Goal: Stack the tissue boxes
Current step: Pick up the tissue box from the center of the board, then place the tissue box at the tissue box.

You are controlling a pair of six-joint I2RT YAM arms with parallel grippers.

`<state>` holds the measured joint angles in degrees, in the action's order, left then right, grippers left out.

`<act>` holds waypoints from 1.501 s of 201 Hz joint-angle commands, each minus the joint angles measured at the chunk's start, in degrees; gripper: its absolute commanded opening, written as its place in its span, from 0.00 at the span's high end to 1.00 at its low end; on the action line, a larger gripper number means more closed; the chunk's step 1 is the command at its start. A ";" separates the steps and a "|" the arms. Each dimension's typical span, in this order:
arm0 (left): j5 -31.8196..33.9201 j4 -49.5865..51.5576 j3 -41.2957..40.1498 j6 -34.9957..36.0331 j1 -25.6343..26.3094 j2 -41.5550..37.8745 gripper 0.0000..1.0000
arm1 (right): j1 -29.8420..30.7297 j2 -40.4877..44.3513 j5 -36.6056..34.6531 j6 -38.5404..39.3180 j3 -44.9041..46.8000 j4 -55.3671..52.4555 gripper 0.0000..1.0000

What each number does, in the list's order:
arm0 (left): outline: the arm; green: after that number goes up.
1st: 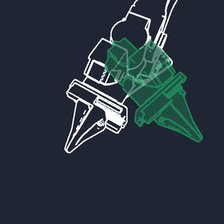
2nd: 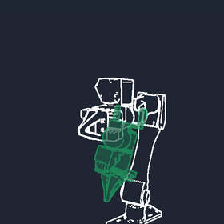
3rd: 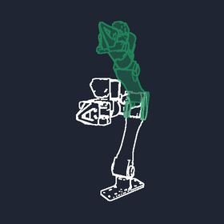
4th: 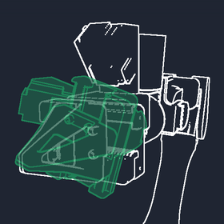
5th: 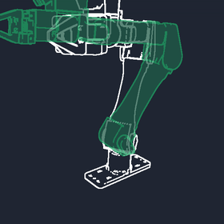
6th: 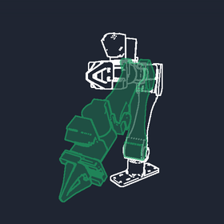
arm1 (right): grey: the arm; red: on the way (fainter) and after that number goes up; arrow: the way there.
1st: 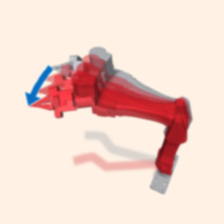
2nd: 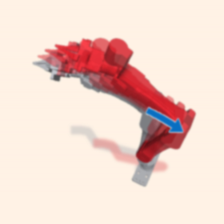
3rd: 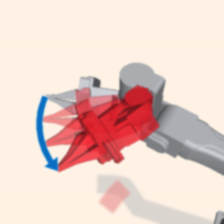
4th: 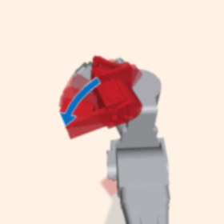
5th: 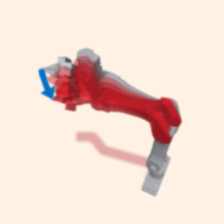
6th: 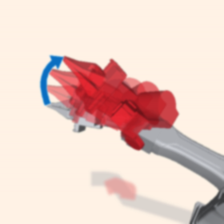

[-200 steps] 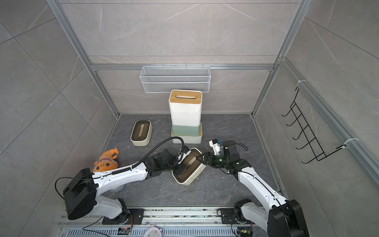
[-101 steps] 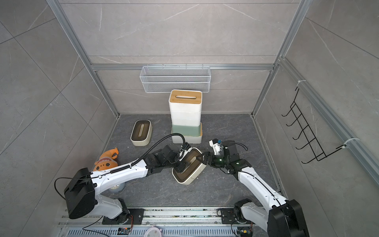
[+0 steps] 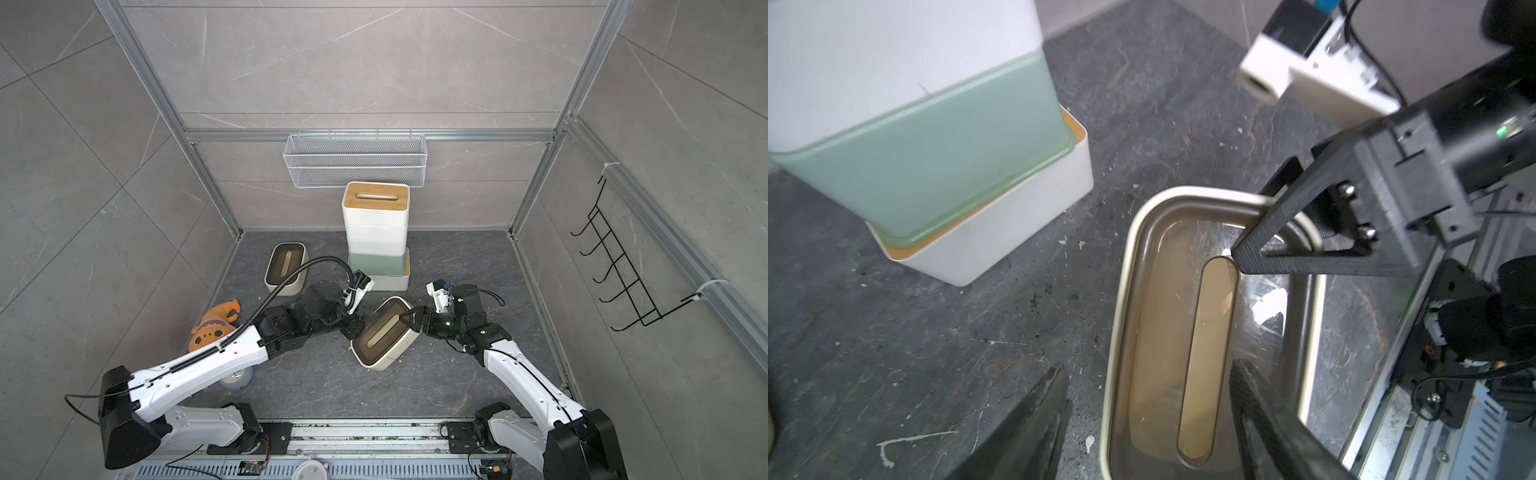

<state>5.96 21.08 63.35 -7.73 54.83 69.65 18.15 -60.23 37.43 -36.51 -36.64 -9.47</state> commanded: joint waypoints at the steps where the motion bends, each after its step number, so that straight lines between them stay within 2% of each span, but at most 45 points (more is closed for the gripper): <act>1: 4.44 3.31 1.80 -3.20 -0.10 -6.25 0.34 | 0.39 4.25 0.32 -2.12 -2.50 0.49 0.36; 27: 9.45 5.57 0.45 -3.75 -0.08 -12.84 0.32 | 0.32 8.01 -0.75 -5.08 -5.48 -0.44 0.36; 69: 18.82 6.98 -3.89 -3.44 -0.08 -22.46 0.21 | 0.32 10.27 -3.30 -11.95 -13.74 -0.06 0.36; 116: 20.32 8.45 -6.43 -3.64 -0.07 -26.36 0.18 | 0.57 6.55 -7.92 -18.59 -26.00 2.81 0.36; 159: 19.47 7.43 -7.46 -3.32 -0.12 -25.63 0.16 | 0.66 -2.80 -14.33 -24.22 -37.50 4.76 0.36; 182: 19.59 7.96 -7.57 -3.10 -0.12 -25.11 0.16 | 0.82 -8.44 -15.60 -29.13 -43.03 7.70 0.36; 221: 19.29 8.01 -8.42 -3.50 -0.08 -25.00 0.16 | 0.99 -14.95 -19.71 -33.22 -51.26 8.15 0.36; 268: 18.49 8.01 -8.34 -3.59 -0.07 -24.47 0.16 | 1.44 -20.02 -24.66 -35.48 -59.35 2.97 0.36; 301: 17.95 8.10 -8.40 -3.68 -0.09 -24.50 0.16 | 2.15 -24.59 -26.84 -36.39 -67.38 -5.39 0.36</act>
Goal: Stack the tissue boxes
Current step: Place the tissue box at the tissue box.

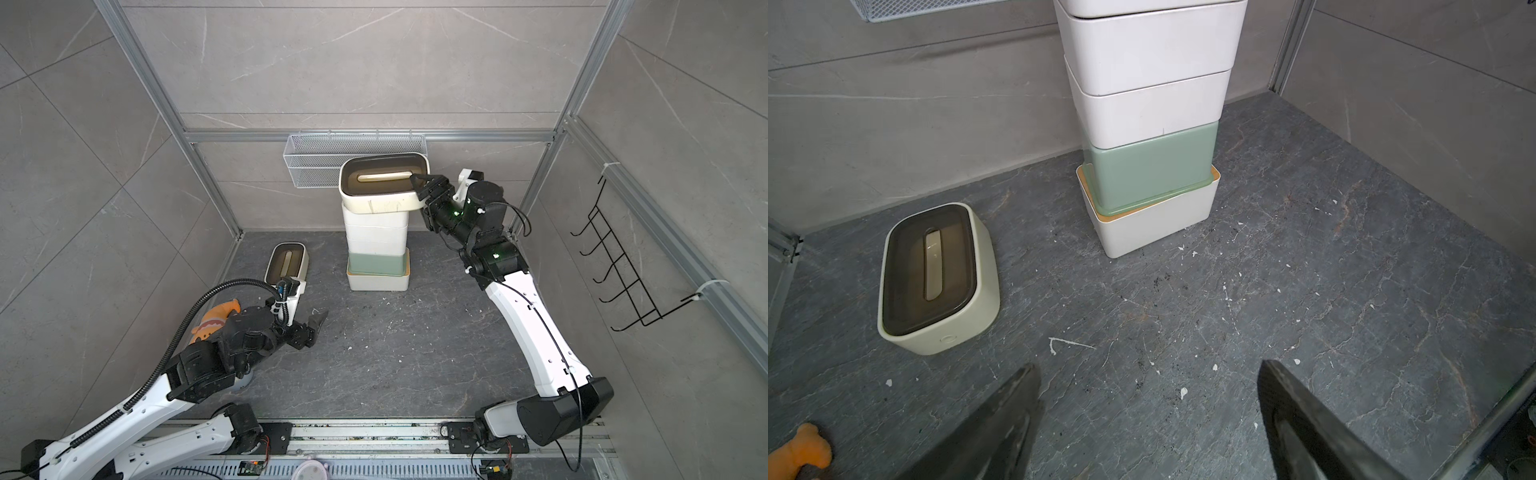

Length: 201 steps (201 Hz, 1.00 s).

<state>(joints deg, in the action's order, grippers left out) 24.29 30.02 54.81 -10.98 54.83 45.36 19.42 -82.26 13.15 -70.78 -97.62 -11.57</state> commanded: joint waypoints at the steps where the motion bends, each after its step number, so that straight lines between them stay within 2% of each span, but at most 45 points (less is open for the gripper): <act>1: -0.39 -0.84 0.18 -0.43 -0.08 -0.20 0.16 | 0.88 -2.69 -2.53 -2.23 -6.64 -3.42 0.36; 49: -0.81 -0.66 0.21 -0.42 -0.07 0.08 0.16 | 2.16 -8.92 -5.34 -4.19 -14.80 -9.73 0.35; 88: -1.50 -0.66 0.13 -0.47 -0.05 0.20 0.16 | 2.43 -12.25 -7.34 -6.21 -17.49 -10.64 0.35; 140: -2.06 -0.58 0.09 -0.58 -0.03 0.38 0.16 | 2.83 -18.15 -7.02 -6.97 -25.18 -13.78 0.35; 201: -2.37 -0.57 0.05 -0.56 -0.01 0.34 0.16 | 3.00 -21.75 -7.89 -6.77 -29.44 -15.67 0.32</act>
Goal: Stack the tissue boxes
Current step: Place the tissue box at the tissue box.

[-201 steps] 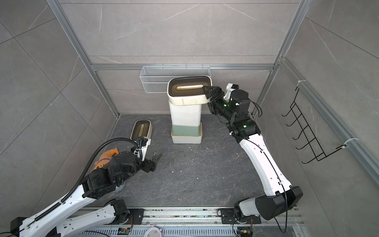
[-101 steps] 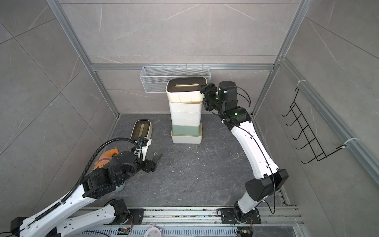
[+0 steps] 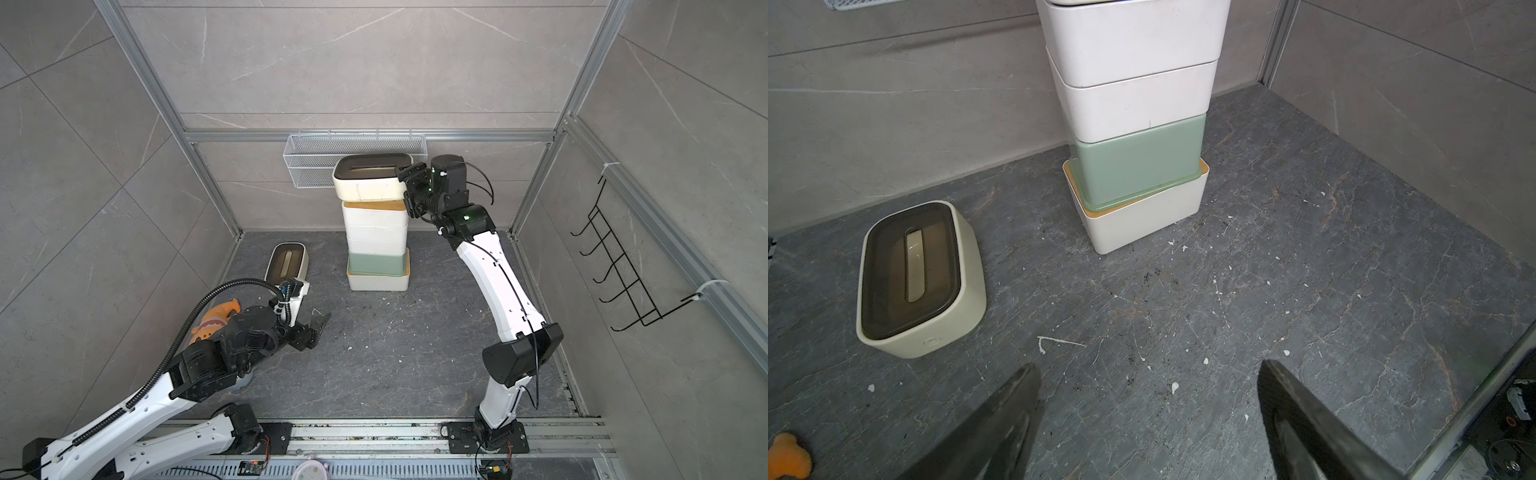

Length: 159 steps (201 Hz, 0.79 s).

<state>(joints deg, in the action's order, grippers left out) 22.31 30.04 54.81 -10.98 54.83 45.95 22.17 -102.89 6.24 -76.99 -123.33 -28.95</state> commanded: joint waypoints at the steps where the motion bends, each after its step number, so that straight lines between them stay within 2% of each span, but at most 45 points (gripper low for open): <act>1: -0.44 -0.59 0.05 -0.59 0.00 -0.25 0.16 | 0.24 -1.14 -0.98 -0.63 -3.79 1.70 0.32; 55: -0.66 -0.49 0.04 -0.55 -0.01 -0.65 0.16 | 0.15 -4.22 -1.27 0.34 -8.28 -0.82 0.29; 77: -0.67 -0.42 0.04 -0.54 0.02 -0.86 0.16 | 0.15 -4.42 -1.62 0.91 -8.35 -1.28 0.23; 159: -0.64 -0.42 0.06 -0.44 0.04 -0.61 0.16 | -0.01 -4.08 -1.21 2.02 -8.14 -2.31 0.14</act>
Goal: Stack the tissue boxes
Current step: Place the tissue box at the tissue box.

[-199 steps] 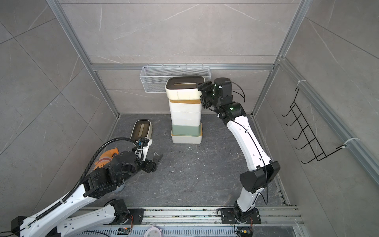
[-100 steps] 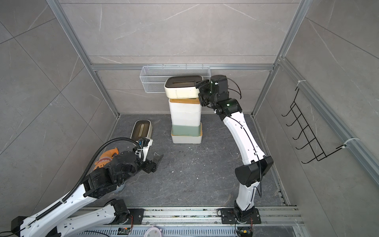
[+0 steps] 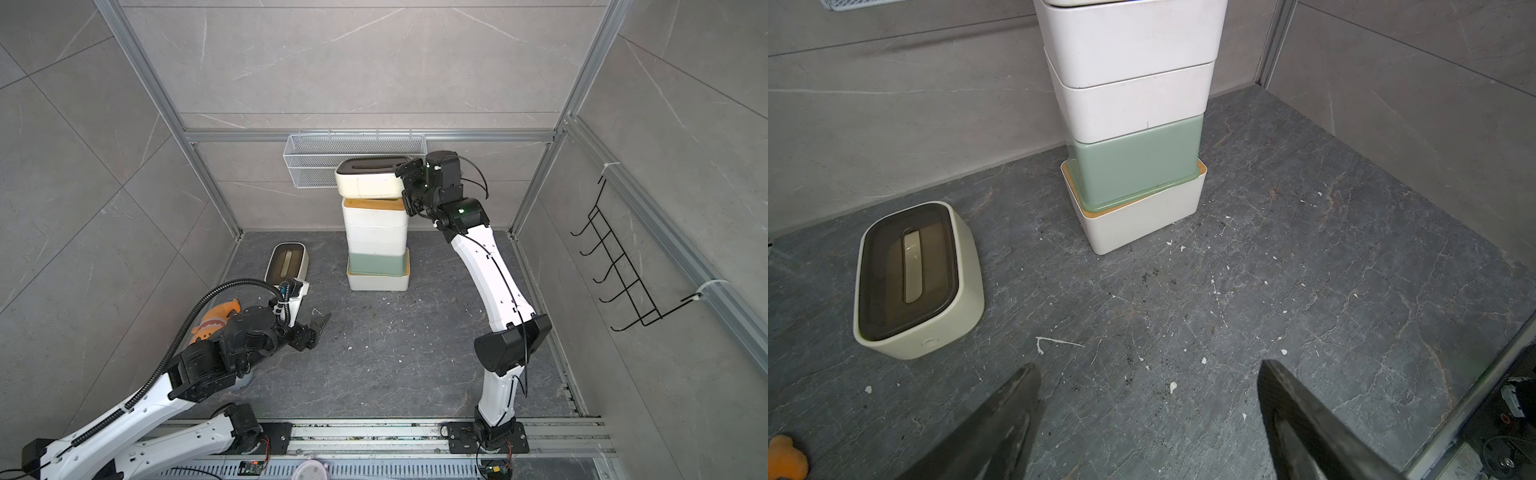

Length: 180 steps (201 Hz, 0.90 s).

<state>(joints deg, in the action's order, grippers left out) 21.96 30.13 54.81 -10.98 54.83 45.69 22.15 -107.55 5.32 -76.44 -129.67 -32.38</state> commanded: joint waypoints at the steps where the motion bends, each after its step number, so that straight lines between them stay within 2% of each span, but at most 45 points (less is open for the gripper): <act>1: -0.31 -0.51 0.05 -0.44 0.07 -0.34 0.16 | 0.00 0.58 -0.26 1.52 -1.81 1.11 0.14; 121: 0.13 -0.51 0.23 -0.25 0.10 0.40 0.16 | -0.27 3.84 -2.09 4.24 1.99 -0.78 0.07; 180: 0.27 -0.43 0.31 -0.19 -0.02 0.54 0.16 | -0.34 2.28 -2.18 7.52 -1.64 -4.66 0.06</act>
<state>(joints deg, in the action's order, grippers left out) 21.98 30.44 54.81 -10.98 54.83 46.22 22.04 -106.28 3.79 -71.77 -128.79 -35.90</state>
